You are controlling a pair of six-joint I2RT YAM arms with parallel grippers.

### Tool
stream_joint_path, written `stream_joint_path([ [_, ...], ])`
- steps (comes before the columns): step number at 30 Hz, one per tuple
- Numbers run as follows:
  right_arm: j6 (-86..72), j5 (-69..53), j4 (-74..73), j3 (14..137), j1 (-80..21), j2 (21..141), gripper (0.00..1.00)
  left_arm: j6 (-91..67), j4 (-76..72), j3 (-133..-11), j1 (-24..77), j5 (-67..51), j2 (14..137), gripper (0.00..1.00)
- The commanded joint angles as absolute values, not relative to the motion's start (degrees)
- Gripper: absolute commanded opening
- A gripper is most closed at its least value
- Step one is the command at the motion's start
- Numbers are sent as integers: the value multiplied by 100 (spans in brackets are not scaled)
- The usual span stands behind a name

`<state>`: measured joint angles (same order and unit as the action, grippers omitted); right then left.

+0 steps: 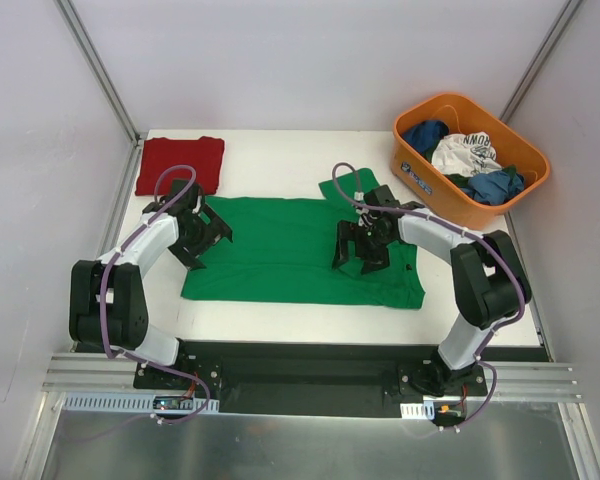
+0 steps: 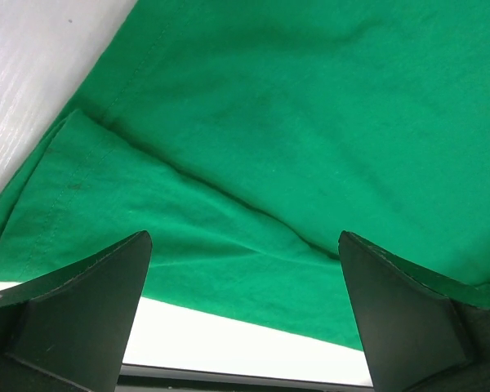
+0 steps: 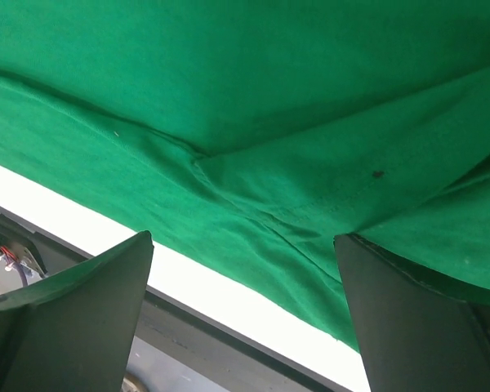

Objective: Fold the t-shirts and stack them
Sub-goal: Fold the flattened tshirt in 1/3 of the way

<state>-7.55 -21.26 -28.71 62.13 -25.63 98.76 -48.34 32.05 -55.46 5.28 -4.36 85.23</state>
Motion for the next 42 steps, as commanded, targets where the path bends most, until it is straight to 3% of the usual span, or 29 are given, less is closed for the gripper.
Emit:
stream_joint_path([
  [1, -888, -2004, -2549, 6363, -2637, 9914, 97, -4693, 3138, -5704, 562, -510, 8552, 99],
  [15, -1046, -1670, -1810, 8165, -2637, 10591, 97, -4649, 3129, -5511, 562, -650, 8306, 99],
  [21, -809, -1204, -2406, 7604, -2645, 9837, 97, -4597, 3138, -5458, 562, -694, 8244, 99],
  [29, -1028, -1274, -2489, 5890, -2690, 8930, 97, -4535, 3120, -5563, 562, -852, 8498, 99],
  [42, -1248, -1319, -1732, 6134, -2689, 9747, 97, -4544, 2892, -5186, 554, -958, 8956, 100],
])
